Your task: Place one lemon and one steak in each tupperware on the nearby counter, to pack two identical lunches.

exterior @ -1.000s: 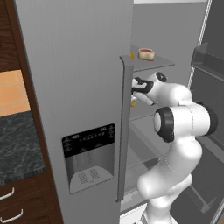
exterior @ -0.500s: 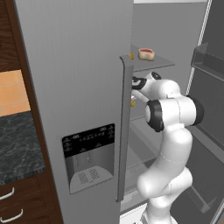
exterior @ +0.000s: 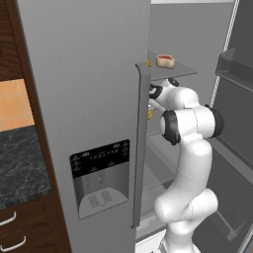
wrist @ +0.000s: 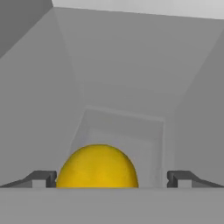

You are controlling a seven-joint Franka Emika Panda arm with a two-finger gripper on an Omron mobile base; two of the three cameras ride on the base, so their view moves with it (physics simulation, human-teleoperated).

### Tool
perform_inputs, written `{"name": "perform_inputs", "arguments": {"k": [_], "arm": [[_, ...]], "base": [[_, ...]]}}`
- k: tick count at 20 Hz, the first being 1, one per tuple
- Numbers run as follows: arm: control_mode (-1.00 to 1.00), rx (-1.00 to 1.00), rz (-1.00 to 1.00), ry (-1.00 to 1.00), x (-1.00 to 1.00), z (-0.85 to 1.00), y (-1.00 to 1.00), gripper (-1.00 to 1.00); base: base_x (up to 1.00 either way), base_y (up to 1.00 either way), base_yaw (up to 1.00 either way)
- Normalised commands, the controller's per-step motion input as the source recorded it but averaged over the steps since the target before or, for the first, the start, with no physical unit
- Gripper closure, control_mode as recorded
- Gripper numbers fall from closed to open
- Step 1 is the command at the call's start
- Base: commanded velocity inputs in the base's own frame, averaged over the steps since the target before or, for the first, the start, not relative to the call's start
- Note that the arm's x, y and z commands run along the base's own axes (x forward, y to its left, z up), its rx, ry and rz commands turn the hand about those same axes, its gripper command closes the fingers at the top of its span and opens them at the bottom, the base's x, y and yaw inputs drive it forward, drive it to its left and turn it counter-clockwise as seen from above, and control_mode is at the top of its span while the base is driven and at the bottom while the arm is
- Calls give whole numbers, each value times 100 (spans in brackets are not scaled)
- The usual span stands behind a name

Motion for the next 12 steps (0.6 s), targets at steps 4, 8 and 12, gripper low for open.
{"name": "perform_inputs", "arguments": {"k": [4,8,12], "arm": [[-100,0,3,1,-16,-36,16,-100],[-100,0,4,0,-3,-20,7,-100],[-100,0,1,0,-3,-30,0,-100]], "base": [[0,0,0],[0,0,0],[0,0,0]]}}
